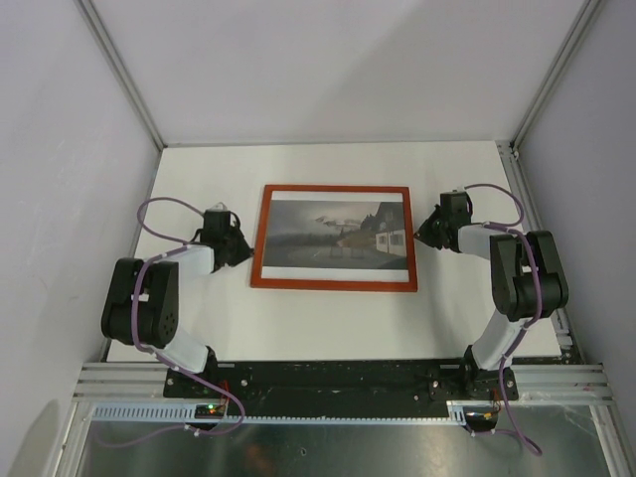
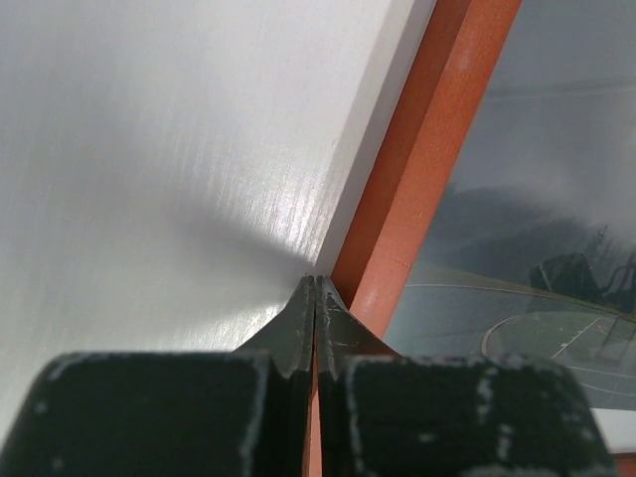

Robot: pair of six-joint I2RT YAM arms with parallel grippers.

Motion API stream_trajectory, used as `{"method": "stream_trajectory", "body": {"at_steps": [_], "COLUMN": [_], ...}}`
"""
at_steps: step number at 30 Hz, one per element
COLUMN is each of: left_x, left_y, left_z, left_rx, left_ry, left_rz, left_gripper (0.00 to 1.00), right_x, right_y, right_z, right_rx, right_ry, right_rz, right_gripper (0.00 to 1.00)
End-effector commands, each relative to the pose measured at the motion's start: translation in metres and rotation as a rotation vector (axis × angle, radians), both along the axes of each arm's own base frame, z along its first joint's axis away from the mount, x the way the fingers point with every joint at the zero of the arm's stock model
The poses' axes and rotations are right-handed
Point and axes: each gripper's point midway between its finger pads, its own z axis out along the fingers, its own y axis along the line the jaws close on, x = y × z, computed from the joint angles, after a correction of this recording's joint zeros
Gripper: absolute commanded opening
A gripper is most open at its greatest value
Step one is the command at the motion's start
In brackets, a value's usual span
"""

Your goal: Put the photo into the frame

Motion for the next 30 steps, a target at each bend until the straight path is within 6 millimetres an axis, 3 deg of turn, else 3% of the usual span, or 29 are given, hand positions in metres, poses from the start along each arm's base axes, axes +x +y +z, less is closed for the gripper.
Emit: {"method": "stream_trajectory", "body": {"at_steps": [1, 11, 17, 21, 25, 27, 30], "left_x": [-0.02, -0.02, 0.003, 0.02, 0.027, 0.024, 0.009], "left_y": [-0.037, -0.033, -0.021, -0.015, -0.019, -0.028, -0.049], "left_z": [0.002, 0.003, 0.027, 0.051, 0.085, 0.106, 0.139], "left_rx": [-0.102, -0.085, -0.068, -0.046, -0.058, -0.075, -0.071], "left_ry": [0.037, 0.028, -0.03, -0.074, -0.143, -0.189, -0.277], "left_rz": [-0.103, -0.094, -0.073, -0.069, -0.096, -0.12, -0.192], "left_gripper": [0.0, 0.0, 0.0, 0.0, 0.01, 0.05, 0.18], "right_x": [-0.046, -0.047, -0.037, -0.025, -0.014, -0.012, -0.016], "right_y": [0.027, 0.028, 0.015, 0.001, -0.008, -0.007, 0.004], "right_z": [-0.037, -0.039, -0.024, -0.002, 0.037, 0.063, 0.1], "right_rx": [0.032, 0.023, 0.041, 0.05, 0.061, 0.071, 0.074], "right_ry": [0.196, 0.205, 0.175, 0.14, 0.062, 0.004, -0.082], "right_rz": [0.11, 0.113, 0.091, 0.072, 0.069, 0.082, 0.119], "right_gripper": [0.0, 0.0, 0.0, 0.01, 0.11, 0.17, 0.3]}}
